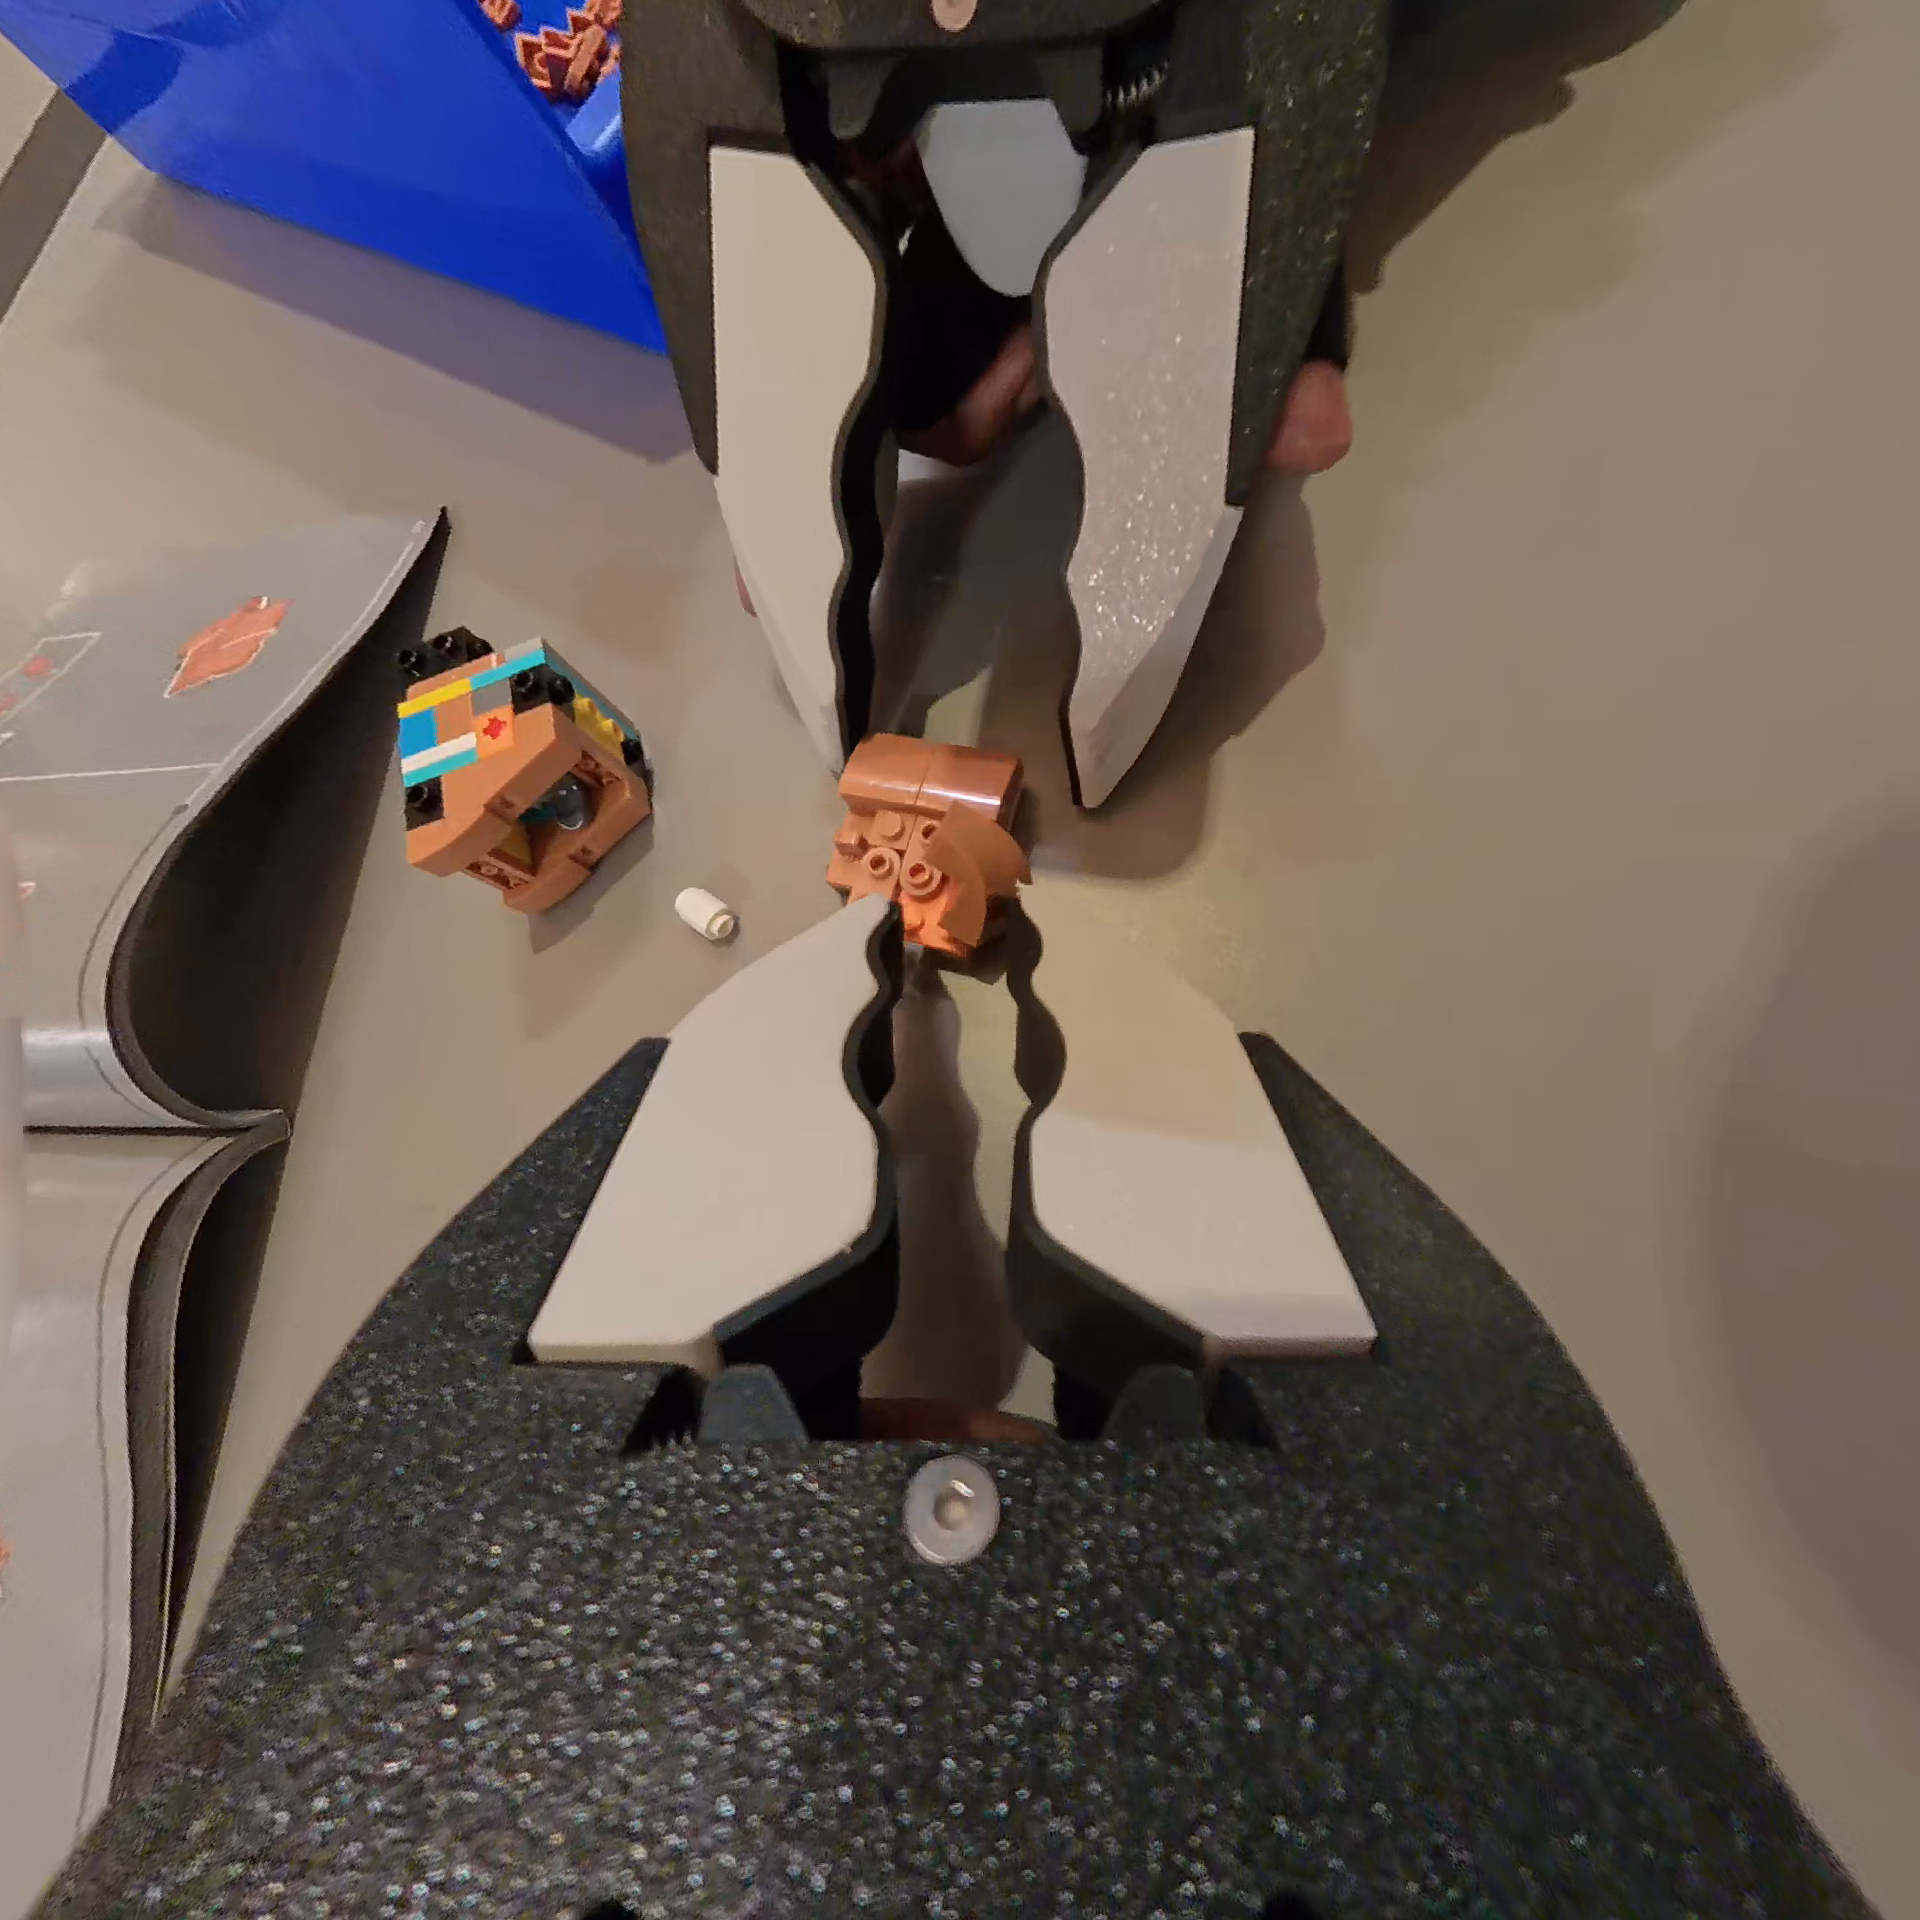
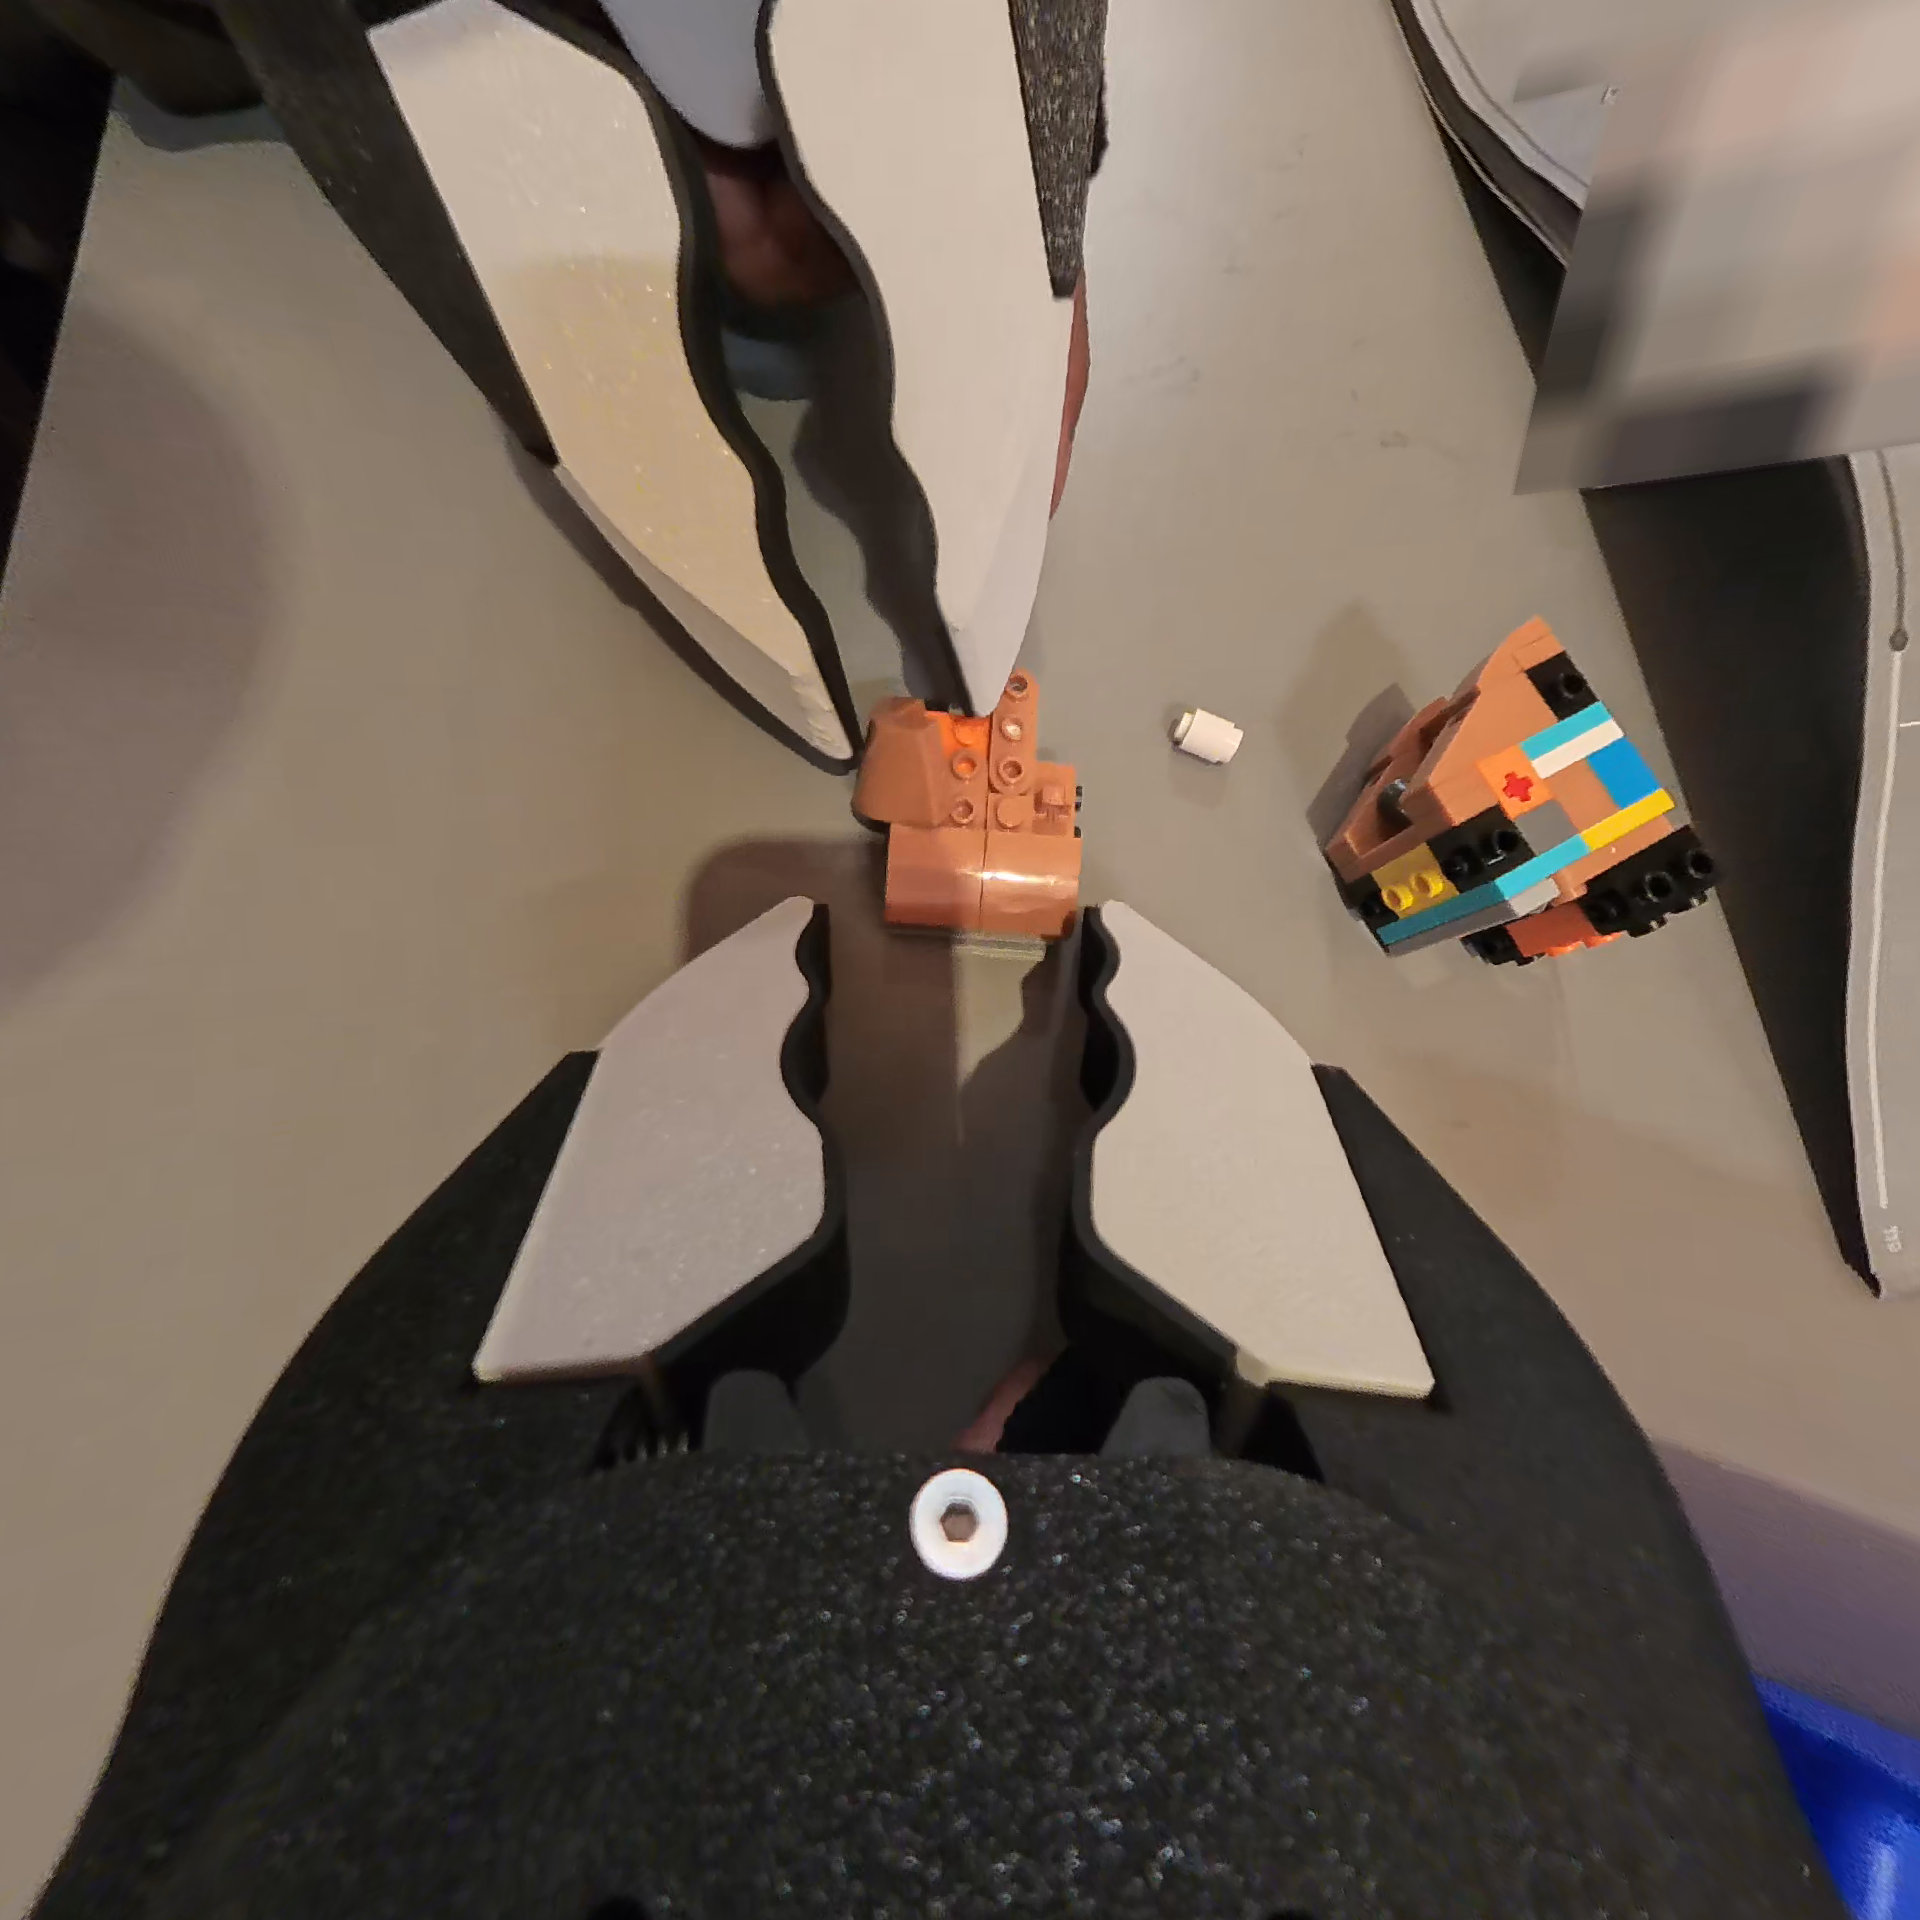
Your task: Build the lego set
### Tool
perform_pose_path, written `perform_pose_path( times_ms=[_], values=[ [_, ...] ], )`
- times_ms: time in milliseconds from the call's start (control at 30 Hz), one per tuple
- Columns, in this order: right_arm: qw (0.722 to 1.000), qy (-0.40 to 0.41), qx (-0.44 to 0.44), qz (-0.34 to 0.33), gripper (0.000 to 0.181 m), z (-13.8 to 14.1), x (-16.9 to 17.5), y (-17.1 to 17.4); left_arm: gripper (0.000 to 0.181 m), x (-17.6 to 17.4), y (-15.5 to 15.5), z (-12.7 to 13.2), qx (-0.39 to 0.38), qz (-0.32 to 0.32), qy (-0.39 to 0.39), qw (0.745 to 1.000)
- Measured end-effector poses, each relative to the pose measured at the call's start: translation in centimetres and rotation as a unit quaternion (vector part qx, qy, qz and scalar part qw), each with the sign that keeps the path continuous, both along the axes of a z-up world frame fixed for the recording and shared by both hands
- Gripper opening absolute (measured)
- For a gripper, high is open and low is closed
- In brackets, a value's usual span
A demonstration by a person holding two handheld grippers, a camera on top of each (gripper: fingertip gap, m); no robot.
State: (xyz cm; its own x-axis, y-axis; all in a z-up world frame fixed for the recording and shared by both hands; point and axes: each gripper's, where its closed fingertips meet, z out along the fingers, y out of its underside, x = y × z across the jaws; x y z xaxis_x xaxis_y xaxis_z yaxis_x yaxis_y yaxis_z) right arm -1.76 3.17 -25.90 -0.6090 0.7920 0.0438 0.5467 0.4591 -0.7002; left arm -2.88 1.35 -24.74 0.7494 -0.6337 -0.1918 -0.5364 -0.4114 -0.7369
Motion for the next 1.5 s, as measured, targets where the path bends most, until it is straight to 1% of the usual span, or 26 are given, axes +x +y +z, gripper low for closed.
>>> perform_pose_path(
  times_ms=[200,733,1233,1500],
  values=[
    [1.0,-0.001,-0.002,-0.001,0.045,0.0,0.0,0.0,0.019,-0.4,0.2,0.1,0.001,0.014,-0.015,1.0],
    [1.0,0.005,-0.004,-0.004,0.042,0.0,0.1,0.0,0.019,-0.7,0.1,0.5,0.007,0.018,-0.027,0.999],
    [0.999,0.004,-0.053,-0.012,0.039,0.8,0.0,0.2,0.019,-1.1,-0.1,1.3,0.019,0.021,-0.041,0.999],
    [0.998,0.006,-0.068,-0.017,0.038,1.0,-0.1,0.3,0.02,-1.5,0.0,1.5,0.029,0.025,-0.037,0.999]
  ],
)
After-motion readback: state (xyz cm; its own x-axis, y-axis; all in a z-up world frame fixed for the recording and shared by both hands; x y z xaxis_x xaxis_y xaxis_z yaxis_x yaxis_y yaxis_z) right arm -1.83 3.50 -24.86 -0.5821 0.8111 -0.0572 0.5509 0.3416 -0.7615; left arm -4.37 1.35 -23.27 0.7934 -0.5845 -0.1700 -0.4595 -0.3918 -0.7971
